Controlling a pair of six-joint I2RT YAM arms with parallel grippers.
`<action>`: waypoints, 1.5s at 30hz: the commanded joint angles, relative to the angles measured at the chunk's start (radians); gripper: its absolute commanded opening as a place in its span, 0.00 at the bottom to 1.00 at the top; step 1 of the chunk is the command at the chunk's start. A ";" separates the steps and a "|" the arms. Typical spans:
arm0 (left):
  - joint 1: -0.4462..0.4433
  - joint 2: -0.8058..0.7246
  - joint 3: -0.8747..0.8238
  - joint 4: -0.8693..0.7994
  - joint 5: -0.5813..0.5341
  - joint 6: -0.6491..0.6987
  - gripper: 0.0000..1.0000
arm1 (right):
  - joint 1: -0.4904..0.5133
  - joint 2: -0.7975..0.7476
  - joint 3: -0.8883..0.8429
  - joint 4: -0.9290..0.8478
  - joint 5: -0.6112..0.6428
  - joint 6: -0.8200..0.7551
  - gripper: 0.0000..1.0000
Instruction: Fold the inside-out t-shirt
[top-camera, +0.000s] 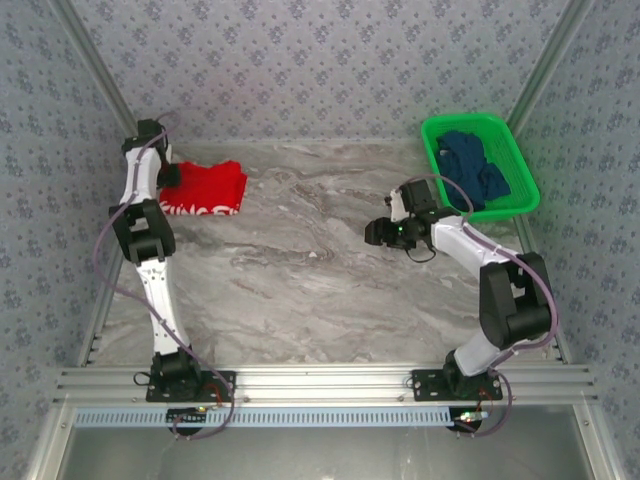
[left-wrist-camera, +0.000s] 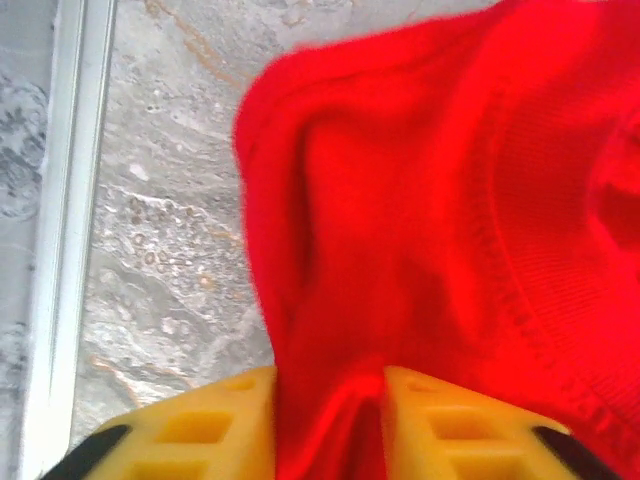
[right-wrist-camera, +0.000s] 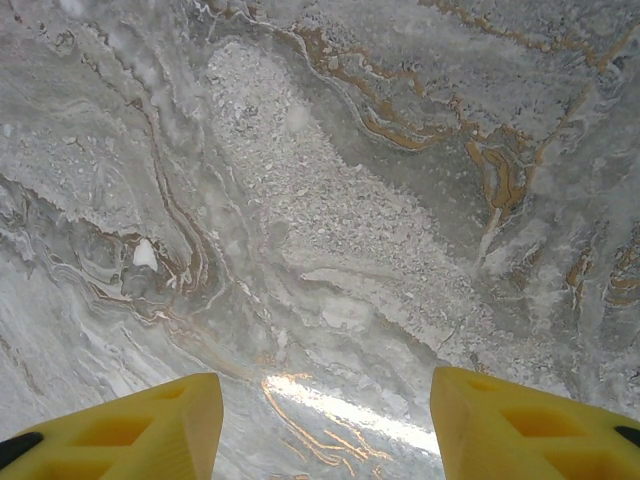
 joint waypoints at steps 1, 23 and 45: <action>-0.010 -0.085 0.015 -0.088 -0.042 -0.065 0.46 | 0.012 -0.023 0.035 -0.026 0.054 -0.037 0.61; -0.201 -1.457 -1.844 1.117 -0.017 -0.305 0.98 | 0.030 -0.330 -0.334 0.401 0.969 -0.319 1.00; -0.188 -1.060 -2.038 1.770 0.070 -0.071 0.98 | -0.239 -0.031 -0.757 1.508 0.626 -0.359 1.00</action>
